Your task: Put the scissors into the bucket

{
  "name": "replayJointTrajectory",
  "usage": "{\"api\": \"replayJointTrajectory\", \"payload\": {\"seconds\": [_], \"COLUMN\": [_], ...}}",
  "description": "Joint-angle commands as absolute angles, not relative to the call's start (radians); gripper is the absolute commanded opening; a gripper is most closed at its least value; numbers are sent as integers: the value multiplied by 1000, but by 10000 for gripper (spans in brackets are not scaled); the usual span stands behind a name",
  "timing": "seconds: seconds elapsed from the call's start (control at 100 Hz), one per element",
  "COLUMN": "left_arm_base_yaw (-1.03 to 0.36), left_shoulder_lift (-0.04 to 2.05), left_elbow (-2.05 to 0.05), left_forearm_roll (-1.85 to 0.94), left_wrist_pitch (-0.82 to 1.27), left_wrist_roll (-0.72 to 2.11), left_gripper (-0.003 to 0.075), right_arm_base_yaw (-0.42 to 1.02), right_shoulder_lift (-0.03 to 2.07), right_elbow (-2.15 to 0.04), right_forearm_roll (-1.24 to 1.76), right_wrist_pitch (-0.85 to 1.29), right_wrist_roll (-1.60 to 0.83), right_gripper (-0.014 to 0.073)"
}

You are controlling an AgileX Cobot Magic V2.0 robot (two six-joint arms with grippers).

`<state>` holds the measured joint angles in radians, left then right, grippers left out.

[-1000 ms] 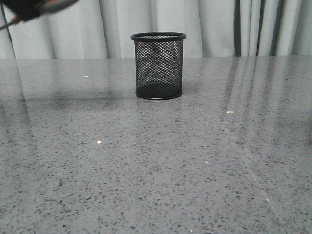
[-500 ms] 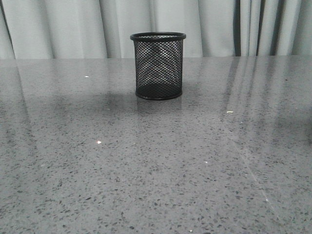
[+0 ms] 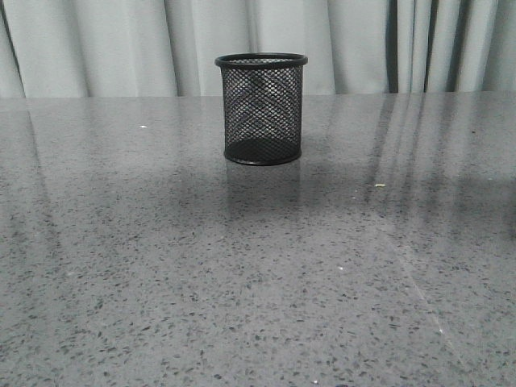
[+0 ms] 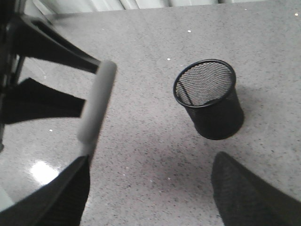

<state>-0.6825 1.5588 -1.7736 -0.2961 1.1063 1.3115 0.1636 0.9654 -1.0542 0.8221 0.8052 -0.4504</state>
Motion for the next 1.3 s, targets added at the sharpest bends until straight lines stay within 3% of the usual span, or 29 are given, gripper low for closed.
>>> {"api": "replayJointTrajectory", "payload": {"seconds": [0.0, 0.88, 0.98, 1.1, 1.22, 1.29], "left_arm_base_yaw": [-716, -750, -750, -750, -750, -750], "left_shoulder_lift": [1528, 1538, 1538, 1538, 1538, 1538], "left_elbow": [-1806, -1806, -1806, -1806, -1806, -1806], "left_forearm_roll": [-295, -283, -283, -283, -283, -283], "left_wrist_pitch": [1038, 973, 973, 973, 971, 971], "left_wrist_roll": [1274, 1243, 1243, 1241, 1240, 1240], "left_gripper": [97, 96, 97, 115, 202, 288], "right_arm_base_yaw": [165, 165, 165, 165, 165, 165], "right_shoulder_lift": [951, 1099, 1106, 1108, 1110, 1110], "right_elbow": [-1090, -1090, -1090, -1090, -1090, -1090], "right_forearm_roll": [900, 1129, 1145, 1163, 1163, 1163], "right_wrist_pitch": [754, 754, 754, 754, 754, 754], "right_wrist_roll": [-478, -593, -624, -639, -641, -660], "right_gripper": [488, 479, 372, 143, -28, -73]}}
